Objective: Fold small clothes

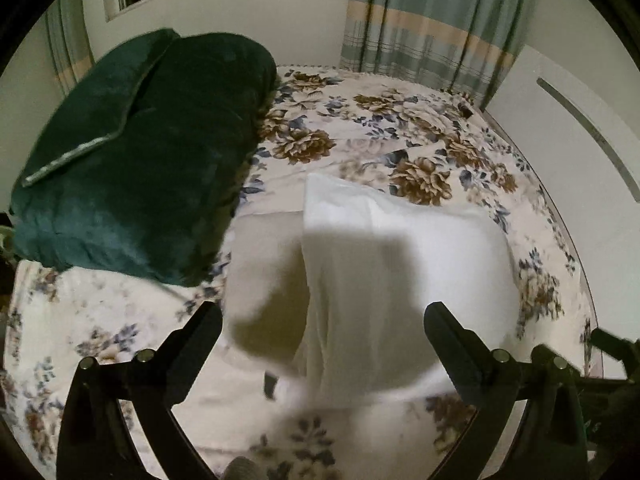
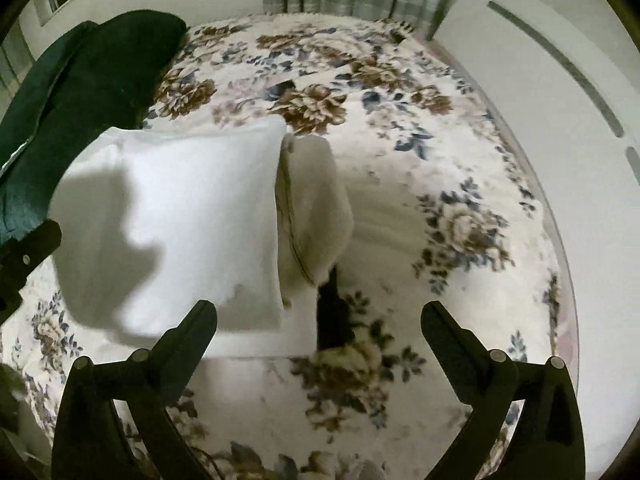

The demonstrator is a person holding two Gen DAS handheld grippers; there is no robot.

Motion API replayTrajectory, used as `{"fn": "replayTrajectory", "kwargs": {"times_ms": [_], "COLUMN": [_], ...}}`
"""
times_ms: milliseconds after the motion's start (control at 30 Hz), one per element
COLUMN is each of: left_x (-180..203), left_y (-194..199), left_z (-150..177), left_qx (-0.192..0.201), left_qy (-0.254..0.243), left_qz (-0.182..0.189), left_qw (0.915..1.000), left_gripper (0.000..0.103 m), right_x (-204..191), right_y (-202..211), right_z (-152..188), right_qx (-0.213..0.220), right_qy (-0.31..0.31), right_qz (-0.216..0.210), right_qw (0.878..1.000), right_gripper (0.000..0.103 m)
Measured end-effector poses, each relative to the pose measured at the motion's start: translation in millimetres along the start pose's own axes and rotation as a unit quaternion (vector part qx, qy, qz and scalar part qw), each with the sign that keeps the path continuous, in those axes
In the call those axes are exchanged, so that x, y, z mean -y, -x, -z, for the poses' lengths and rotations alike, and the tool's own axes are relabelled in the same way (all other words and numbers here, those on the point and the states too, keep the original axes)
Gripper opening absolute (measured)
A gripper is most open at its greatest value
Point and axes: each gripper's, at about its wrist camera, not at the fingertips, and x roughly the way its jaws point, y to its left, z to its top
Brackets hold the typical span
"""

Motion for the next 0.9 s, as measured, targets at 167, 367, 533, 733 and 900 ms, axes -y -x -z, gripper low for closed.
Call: {"fn": "replayTrajectory", "kwargs": {"times_ms": [167,367,533,733,900], "left_x": [6,8,5,1,1], "left_y": [61,149,230,315,370], "left_z": [14,30,48,75,99], "left_qx": [0.016,0.049,0.086,0.126,0.14], "left_qy": [-0.009,-0.011,-0.007,-0.005,-0.004], "left_qz": [-0.002,0.0,-0.003,-0.021,-0.015], "left_qw": [0.9998,0.9987,0.9963,0.9918,0.9901], "left_gripper": [0.103,0.103,0.103,0.103,0.103], "right_x": [9,22,33,39,41], "right_y": [64,162,248,347,415], "right_z": [22,55,87,132,172], "right_qx": [0.033,0.08,0.119,0.171,0.202], "right_qy": [-0.006,-0.004,-0.011,-0.007,0.001], "right_qz": [0.021,0.038,0.033,0.032,0.023], "right_qw": [0.999,0.996,0.992,0.985,0.979], "right_gripper": [0.103,0.103,0.103,0.103,0.103]}}
